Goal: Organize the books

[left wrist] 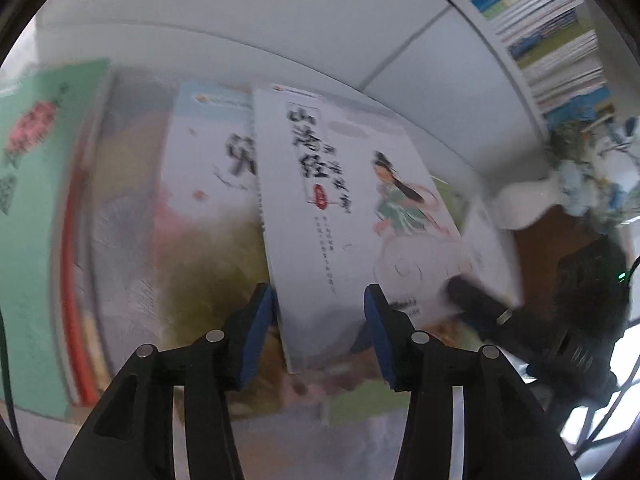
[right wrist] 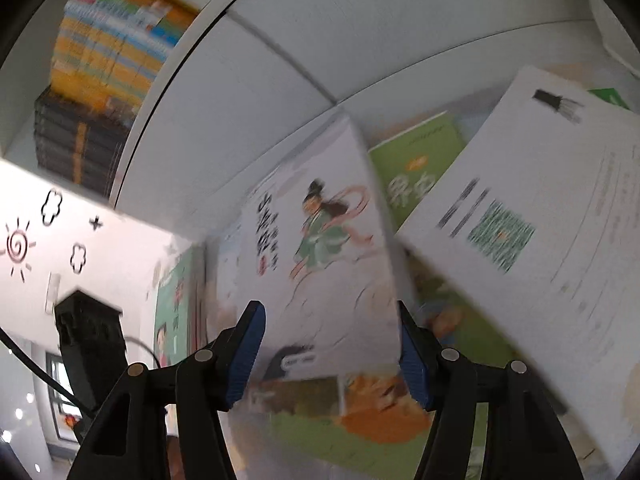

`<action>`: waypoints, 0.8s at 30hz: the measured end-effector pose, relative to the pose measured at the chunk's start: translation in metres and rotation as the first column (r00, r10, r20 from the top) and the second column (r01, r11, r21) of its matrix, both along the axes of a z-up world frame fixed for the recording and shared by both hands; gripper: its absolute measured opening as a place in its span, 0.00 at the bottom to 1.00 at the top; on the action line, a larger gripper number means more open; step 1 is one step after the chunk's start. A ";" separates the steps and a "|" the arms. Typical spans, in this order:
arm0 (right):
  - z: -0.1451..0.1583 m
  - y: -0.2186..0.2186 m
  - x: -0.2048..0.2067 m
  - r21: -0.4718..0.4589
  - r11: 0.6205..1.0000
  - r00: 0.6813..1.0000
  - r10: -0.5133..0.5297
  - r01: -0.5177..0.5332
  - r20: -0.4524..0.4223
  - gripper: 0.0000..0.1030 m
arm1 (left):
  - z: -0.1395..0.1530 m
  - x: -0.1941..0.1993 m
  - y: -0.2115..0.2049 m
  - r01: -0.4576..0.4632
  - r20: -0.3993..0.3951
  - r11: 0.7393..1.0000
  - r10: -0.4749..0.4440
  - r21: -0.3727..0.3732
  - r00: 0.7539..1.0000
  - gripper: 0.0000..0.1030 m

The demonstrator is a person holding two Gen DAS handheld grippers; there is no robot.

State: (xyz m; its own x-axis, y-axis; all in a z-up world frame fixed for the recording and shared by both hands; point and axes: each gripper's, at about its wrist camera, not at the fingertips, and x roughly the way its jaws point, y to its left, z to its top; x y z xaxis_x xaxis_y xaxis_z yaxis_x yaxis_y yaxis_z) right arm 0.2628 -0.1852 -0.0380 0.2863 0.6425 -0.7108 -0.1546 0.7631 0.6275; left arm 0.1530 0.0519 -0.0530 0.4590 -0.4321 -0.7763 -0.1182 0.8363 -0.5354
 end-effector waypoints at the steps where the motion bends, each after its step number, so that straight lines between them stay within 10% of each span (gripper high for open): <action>1: 0.000 0.006 -0.006 0.007 1.000 1.000 0.027 -0.027 -0.004 0.60 | -0.001 -0.006 -0.004 0.030 -0.004 0.999 -0.030 -0.045 1.000 0.42; 5: 0.003 0.025 -0.038 0.013 0.996 0.996 0.084 -0.084 -0.015 0.57 | 0.000 -0.028 -0.010 0.046 -0.005 0.998 -0.046 0.044 0.999 0.37; 10: 0.018 0.002 -0.053 -0.079 0.995 0.998 0.056 -0.055 0.010 0.57 | -0.004 -0.038 0.014 -0.050 -0.042 0.998 0.048 -0.048 0.998 0.37; 24: 0.018 0.023 0.083 -0.260 0.965 0.996 -0.022 0.043 0.084 0.57 | -0.011 0.003 0.022 -0.092 -0.025 0.989 0.090 -0.120 0.996 0.41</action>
State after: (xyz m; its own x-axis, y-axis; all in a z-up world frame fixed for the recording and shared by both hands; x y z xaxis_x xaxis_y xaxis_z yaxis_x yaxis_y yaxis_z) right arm 0.3462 -0.1622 -0.0204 0.3664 0.4264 -0.8270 -0.1680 0.9045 0.3919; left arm 0.1564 0.0739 -0.0640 0.4864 -0.4800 -0.7301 -0.2023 0.7510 -0.6285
